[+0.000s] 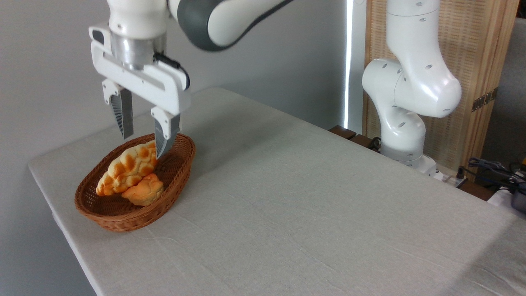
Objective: Put bread into the basket
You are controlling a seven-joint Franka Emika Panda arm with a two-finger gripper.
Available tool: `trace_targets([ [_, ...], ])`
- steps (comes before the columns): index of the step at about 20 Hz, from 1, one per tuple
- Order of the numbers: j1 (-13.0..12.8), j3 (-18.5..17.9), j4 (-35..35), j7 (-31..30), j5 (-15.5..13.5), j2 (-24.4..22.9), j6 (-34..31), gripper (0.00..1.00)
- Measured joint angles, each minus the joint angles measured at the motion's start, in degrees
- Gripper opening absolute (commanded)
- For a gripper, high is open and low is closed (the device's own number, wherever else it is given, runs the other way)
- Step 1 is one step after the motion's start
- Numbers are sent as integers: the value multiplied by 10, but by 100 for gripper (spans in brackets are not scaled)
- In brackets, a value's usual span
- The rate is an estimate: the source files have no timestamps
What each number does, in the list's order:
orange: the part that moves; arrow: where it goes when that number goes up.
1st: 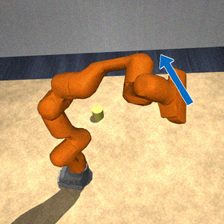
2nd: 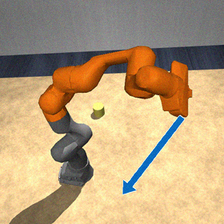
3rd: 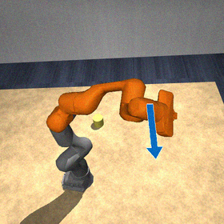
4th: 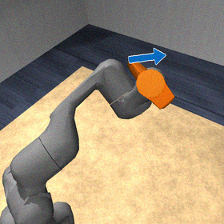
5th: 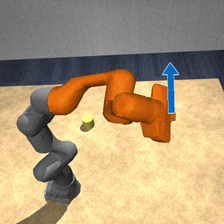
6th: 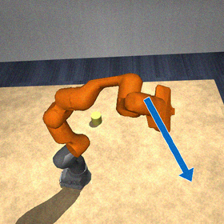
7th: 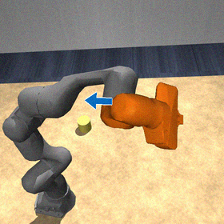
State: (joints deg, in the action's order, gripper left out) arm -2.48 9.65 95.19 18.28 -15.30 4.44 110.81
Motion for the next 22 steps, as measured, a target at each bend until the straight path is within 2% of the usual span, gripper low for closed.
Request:
trace_targets([
  [5, 0, -40, -16, 69, 15, -21, -26, 100],
  [8, 1, -64, -17, 148, 39, -37, -87, 100],
  [10, 1, -66, -17, 194, 69, -41, -124, 100],
  [12, 1, -66, -16, 207, 99, -40, -138, 100],
  [15, 1, -68, -12, 210, 131, -38, -152, 100],
  [22, 1, -70, -12, 211, 139, -37, -161, 100],
])
